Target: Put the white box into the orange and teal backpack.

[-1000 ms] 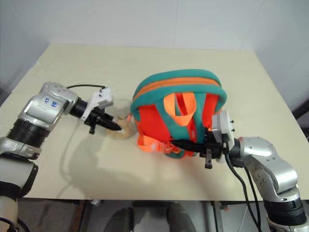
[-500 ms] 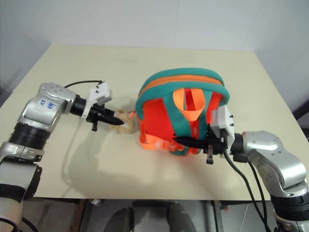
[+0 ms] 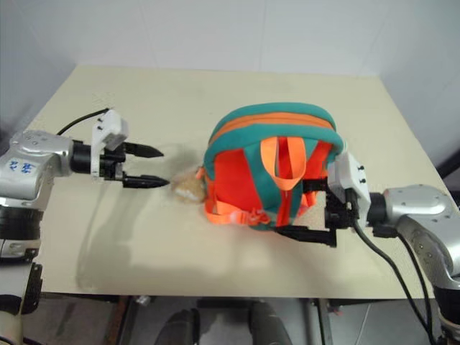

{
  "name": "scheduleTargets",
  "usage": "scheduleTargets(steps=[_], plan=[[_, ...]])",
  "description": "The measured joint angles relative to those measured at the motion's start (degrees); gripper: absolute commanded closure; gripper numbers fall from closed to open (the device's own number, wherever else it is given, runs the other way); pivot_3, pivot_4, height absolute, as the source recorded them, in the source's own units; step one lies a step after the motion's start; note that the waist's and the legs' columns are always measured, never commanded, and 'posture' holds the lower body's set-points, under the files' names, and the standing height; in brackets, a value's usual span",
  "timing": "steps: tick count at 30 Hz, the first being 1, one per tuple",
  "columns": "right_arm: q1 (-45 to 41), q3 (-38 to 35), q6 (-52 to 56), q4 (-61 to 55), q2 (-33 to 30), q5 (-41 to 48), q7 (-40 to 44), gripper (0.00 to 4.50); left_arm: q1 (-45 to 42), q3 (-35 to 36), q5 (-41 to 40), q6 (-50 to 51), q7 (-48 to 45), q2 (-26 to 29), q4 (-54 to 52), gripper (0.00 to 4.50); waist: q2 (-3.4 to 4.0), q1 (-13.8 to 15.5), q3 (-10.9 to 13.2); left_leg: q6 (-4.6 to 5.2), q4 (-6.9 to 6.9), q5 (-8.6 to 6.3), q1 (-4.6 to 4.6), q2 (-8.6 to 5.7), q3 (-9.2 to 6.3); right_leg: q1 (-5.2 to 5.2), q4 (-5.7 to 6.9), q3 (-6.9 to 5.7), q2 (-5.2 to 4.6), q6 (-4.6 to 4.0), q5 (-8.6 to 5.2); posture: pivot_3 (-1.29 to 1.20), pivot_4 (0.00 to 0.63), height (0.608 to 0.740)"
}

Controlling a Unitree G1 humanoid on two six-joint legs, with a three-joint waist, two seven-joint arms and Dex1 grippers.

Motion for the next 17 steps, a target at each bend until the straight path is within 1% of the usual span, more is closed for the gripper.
scheduleTargets(steps=[2, 4, 6, 11, 17], plan=[[2.5, -2.2, -0.3, 1.2, -2.4, -1.2, 0.9, 0.01, 1.7, 2.9, -1.6, -2.2, 0.3, -0.2, 0.0, 0.0, 0.0, 0.2, 0.0, 0.0, 0.0, 0.0, 0.0, 0.0, 0.0, 0.0, -0.01, -0.01, -0.01, -0.01, 0.0, 0.0, 0.15, 0.74], [5.1, -5.7, -1.1, 5.0, -5.3, -3.5, 2.1, 0.01, 3.4, 8.8, -5.3, -4.8, 0.7, -1.3, 0.0, 0.0, 0.0, 0.3, 0.0, 0.0, 0.02, 0.0, -0.01, -0.01, 0.03, 0.0, -0.02, -0.01, -0.04, 0.0, 0.0, 0.0, 0.15, 0.74], [5.5, -8.5, -3.0, 9.5, -7.2, -5.9, 3.0, 0.01, 5.1, 13.0, -8.1, -6.8, 0.7, -1.3, -0.9, 0.0, 0.0, 0.2, 0.0, 0.01, 0.04, -0.01, 0.03, -0.01, 0.08, 0.02, -0.01, -0.01, -0.06, 0.0, 0.0, 0.0, 0.15, 0.74], [2.1, -11.7, -8.4, 21.5, -8.2, -8.4, 5.4, 0.01, 10.7, 18.1, -13.2, -10.0, -3.2, -0.7, -1.7, 0.0, 0.0, -0.6, 0.0, 0.01, 0.03, 0.0, 0.18, 0.02, 0.19, 0.04, 0.02, 0.01, -0.06, -0.02, 0.01, 0.0, 0.15, 0.74], [1.0, -12.0, -13.5, 28.1, -8.2, -9.8, 8.5, 0.01, 14.9, 20.4, -13.7, -12.9, -5.5, 1.9, -1.4, 0.0, 0.02, -1.2, 0.0, 0.01, 0.02, 0.0, 0.17, 0.01, 0.19, 0.06, 0.01, 0.01, -0.09, -0.02, 0.01, 0.0, 0.15, 0.74]])
